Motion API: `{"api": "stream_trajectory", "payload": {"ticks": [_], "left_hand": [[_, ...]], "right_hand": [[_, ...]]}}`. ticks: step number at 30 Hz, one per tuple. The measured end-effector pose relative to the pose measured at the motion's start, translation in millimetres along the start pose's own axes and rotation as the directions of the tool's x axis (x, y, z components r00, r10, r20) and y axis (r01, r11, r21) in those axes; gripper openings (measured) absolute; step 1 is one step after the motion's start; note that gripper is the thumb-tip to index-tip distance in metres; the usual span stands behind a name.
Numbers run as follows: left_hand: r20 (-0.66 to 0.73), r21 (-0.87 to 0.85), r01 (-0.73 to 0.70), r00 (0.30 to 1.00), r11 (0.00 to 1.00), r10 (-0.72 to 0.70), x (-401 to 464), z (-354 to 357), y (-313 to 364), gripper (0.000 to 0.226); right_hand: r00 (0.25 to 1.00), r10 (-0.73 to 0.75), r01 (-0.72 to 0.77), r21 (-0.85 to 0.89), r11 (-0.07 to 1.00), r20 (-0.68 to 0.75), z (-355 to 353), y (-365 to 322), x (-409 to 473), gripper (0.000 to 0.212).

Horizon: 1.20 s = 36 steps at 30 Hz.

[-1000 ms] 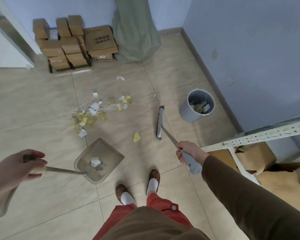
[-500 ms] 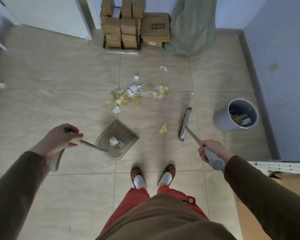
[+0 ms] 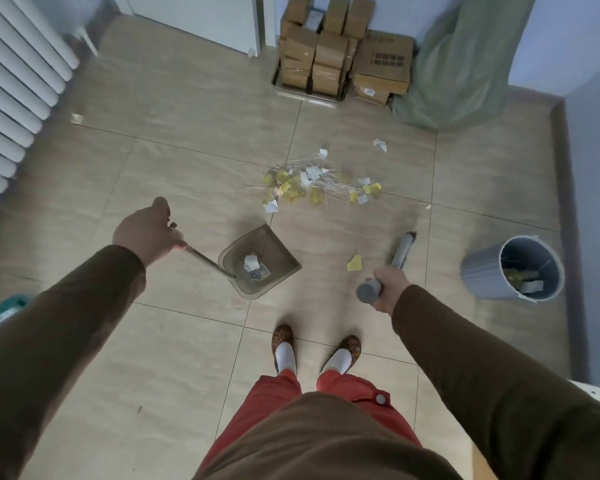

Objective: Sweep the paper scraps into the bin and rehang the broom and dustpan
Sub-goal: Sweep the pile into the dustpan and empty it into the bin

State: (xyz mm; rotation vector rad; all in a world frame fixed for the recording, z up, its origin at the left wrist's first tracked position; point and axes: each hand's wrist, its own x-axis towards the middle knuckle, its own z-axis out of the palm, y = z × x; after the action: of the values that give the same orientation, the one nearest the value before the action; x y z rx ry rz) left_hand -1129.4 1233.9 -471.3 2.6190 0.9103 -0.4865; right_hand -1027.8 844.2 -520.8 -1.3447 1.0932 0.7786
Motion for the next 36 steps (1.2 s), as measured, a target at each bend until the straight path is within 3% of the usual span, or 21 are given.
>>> {"api": "stream_trajectory", "payload": {"ticks": [4, 9, 13, 17, 23, 27, 32, 36], "left_hand": [[-0.038, 0.088, -0.036, 0.999, 0.996, 0.039, 0.8, 6.0, 2.0, 0.054], [-0.141, 0.279, -0.138, 0.973, 0.95, 0.183, 7.0, 12.2, 14.7, 0.066], [-0.187, 0.228, -0.269, 0.931, 0.936, 0.314, 16.5, 15.1, 40.0, 0.058], [-0.142, 0.155, -0.322, 0.928, 0.934, 0.343, 30.8, 19.3, 70.2, 0.057], [0.001, -0.06, -0.237, 0.971, 0.97, 0.237, 62.5, 33.0, 97.1, 0.058], [0.1, -0.126, -0.133, 0.984, 0.983, 0.146, 88.0, 45.0, 105.1, 0.063], [0.22, -0.174, 0.005, 0.975, 0.985, 0.034, 112.7, 56.6, 112.1, 0.058], [0.285, -0.242, 0.116, 0.957, 0.963, -0.043, 126.0, 65.0, 121.6, 0.052]], "right_hand": [[0.988, 0.116, -0.128, 0.123, 0.984, 0.1, 43.3, 3.7, 0.7, 0.009], [0.989, 0.03, -0.063, 0.22, 0.973, 0.147, 77.4, -3.6, 3.1, 0.023], [0.97, 0.013, -0.107, 0.379, 0.919, 0.242, 59.2, -17.9, 20.5, 0.006], [0.941, 0.046, -0.207, 0.464, 0.862, 0.334, 35.0, -27.2, 4.1, 0.017], [0.925, 0.118, -0.235, 0.302, 0.924, 0.361, 27.6, -44.7, -64.1, 0.024], [0.881, 0.164, -0.233, 0.106, 0.967, 0.445, 54.3, -69.3, -63.4, 0.023], [0.755, 0.221, -0.211, -0.091, 0.973, 0.617, 131.2, -116.7, -26.9, 0.012], [0.626, 0.354, -0.332, -0.172, 0.927, 0.695, 205.8, -166.0, 39.1, 0.015]]}}
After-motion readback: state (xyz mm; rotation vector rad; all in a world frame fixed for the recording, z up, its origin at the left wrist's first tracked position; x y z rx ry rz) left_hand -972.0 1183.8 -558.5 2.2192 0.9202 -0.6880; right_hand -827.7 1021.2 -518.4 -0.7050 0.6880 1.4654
